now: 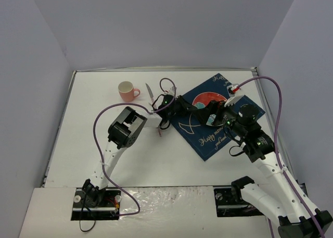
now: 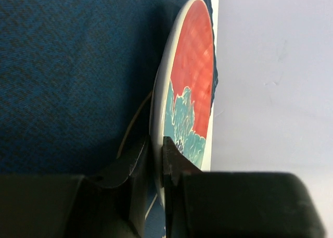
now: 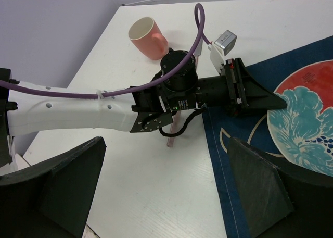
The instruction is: Set the dinner table for one person
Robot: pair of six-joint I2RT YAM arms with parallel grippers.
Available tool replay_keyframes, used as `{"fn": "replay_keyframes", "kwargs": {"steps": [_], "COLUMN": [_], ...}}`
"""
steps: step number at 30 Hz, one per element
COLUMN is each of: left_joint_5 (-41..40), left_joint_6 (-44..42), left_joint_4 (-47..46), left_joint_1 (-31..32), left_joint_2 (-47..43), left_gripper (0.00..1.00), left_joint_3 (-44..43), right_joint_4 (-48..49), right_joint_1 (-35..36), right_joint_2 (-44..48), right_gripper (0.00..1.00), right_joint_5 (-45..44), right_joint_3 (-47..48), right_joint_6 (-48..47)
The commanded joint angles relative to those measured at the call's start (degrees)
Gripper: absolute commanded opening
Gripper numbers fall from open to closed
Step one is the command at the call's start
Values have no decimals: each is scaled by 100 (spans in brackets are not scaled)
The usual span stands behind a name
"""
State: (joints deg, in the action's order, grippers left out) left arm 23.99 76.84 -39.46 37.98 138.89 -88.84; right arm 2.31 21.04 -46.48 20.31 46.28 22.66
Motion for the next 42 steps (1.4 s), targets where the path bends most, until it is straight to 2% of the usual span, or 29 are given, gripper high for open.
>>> {"fn": "replay_keyframes", "kwargs": {"steps": [1,4,14,21,25,27,32,40,42], "left_joint_5": [97,62,2,-154,-406,-520,-816,-1612,-1688], "left_joint_6": [297,244,23,-681,-1054,-1298,-1911,-3409,-3831], "left_joint_4": [-1420,-1353,-938,44,761,1026,1783,3909,4553], "left_joint_1": [34,34,34,34,34,34,34,-32,-244], "left_joint_2": [-477,-540,-756,-1153,-1446,-1574,-2087,-3222,-3549], "left_gripper": [22,38,57,73,90,94,97,97,97], "left_joint_3": [-459,-360,-183,-80,-37,-6,51,17,19], "right_joint_4": [332,332,332,332,323,303,197,70,61], "right_joint_1": [-30,-30,-30,-30,-30,-30,-30,-30,-30], "right_joint_2": [113,130,209,280,307,324,301,176,141], "right_gripper": [100,100,100,100,100,100,100,100,100], "right_joint_5": [-62,-61,-45,-89,-90,-127,-253,-314,-307], "right_joint_3": [25,12,-10,-23,-22,-12,116,318,381], "right_joint_6": [-25,-33,-25,-42,-43,-73,-220,-449,-545]}}
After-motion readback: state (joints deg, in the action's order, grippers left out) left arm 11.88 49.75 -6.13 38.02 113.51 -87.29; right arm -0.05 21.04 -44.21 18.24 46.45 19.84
